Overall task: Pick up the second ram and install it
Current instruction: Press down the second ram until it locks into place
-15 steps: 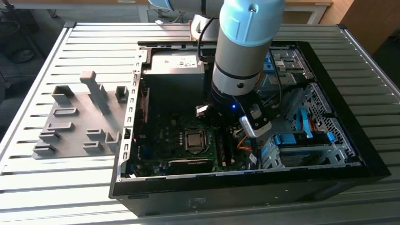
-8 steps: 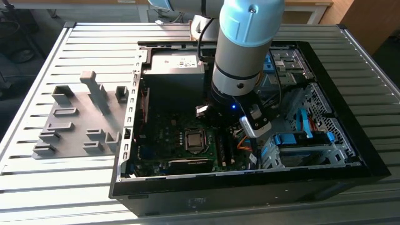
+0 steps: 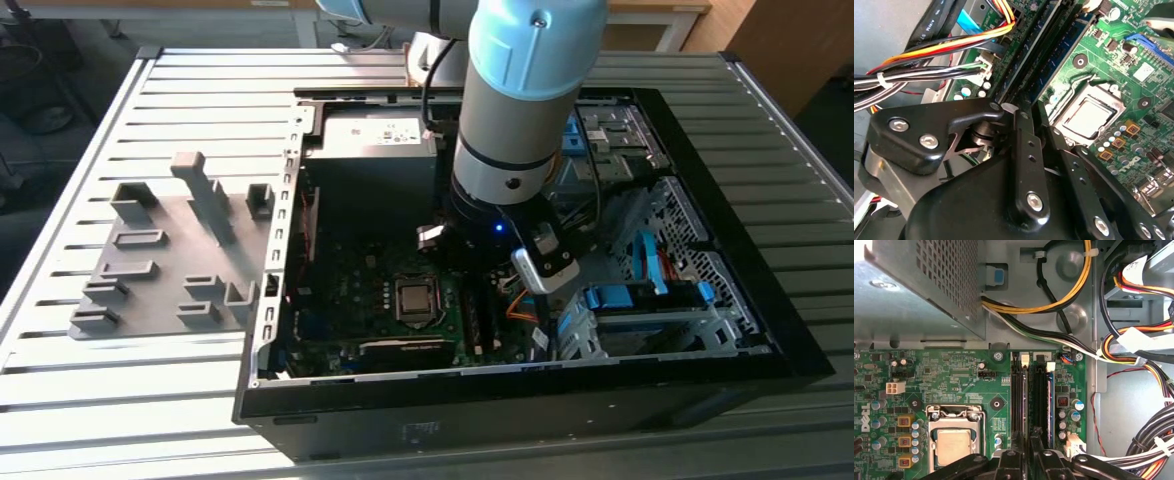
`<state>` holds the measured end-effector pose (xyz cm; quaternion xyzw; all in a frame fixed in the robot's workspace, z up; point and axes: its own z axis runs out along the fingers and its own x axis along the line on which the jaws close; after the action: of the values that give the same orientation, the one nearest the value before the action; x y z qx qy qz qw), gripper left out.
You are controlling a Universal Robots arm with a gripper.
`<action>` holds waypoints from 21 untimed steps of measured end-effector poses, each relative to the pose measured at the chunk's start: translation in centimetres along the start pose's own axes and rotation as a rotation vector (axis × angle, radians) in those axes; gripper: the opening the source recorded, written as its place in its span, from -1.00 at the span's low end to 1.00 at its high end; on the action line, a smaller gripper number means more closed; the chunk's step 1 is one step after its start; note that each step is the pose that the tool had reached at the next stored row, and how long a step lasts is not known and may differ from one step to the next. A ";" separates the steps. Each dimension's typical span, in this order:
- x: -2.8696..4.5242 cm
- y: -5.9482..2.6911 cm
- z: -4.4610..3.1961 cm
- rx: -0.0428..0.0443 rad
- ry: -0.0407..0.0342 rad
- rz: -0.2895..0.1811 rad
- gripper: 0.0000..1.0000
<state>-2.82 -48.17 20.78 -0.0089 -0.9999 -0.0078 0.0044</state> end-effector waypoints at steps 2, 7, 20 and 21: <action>0.00 0.00 -0.07 0.0000 0.0000 0.000 -0.58; 0.01 0.02 -1.36 -0.0002 0.0000 0.000 -0.58; 0.03 0.06 -3.46 -0.0002 0.0014 0.000 -0.79; 0.03 0.06 -3.48 -0.0002 0.0014 0.000 -0.79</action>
<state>-2.82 -48.17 24.25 -0.0089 -0.9999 -0.0079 0.0051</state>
